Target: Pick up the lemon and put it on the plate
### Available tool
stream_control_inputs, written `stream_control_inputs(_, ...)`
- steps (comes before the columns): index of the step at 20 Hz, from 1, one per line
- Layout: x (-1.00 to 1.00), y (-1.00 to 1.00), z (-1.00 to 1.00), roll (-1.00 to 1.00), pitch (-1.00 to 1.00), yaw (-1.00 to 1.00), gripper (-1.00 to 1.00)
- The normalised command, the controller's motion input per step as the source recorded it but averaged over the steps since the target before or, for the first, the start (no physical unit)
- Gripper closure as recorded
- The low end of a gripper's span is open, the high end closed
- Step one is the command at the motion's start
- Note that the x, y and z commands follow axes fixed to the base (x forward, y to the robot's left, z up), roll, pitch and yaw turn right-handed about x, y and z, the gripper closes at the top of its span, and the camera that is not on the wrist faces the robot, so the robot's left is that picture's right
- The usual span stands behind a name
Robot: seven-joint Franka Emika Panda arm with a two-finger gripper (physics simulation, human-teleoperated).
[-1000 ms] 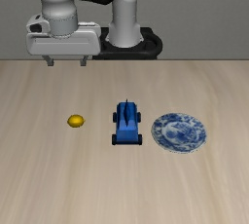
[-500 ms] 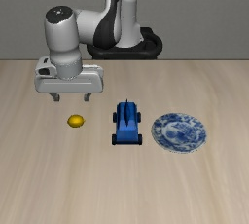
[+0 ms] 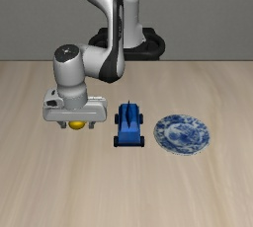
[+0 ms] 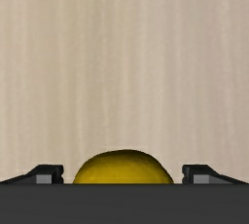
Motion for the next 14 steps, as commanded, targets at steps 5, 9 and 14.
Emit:
stream_control_inputs(5,0.00,0.00,0.00,0.00,0.00,0.00,1.00)
stream_control_inputs(9,0.00,0.00,0.00,0.00,0.00,0.00,1.00)
stream_control_inputs(14,0.00,0.00,0.60,0.00,0.00,0.00,1.00)
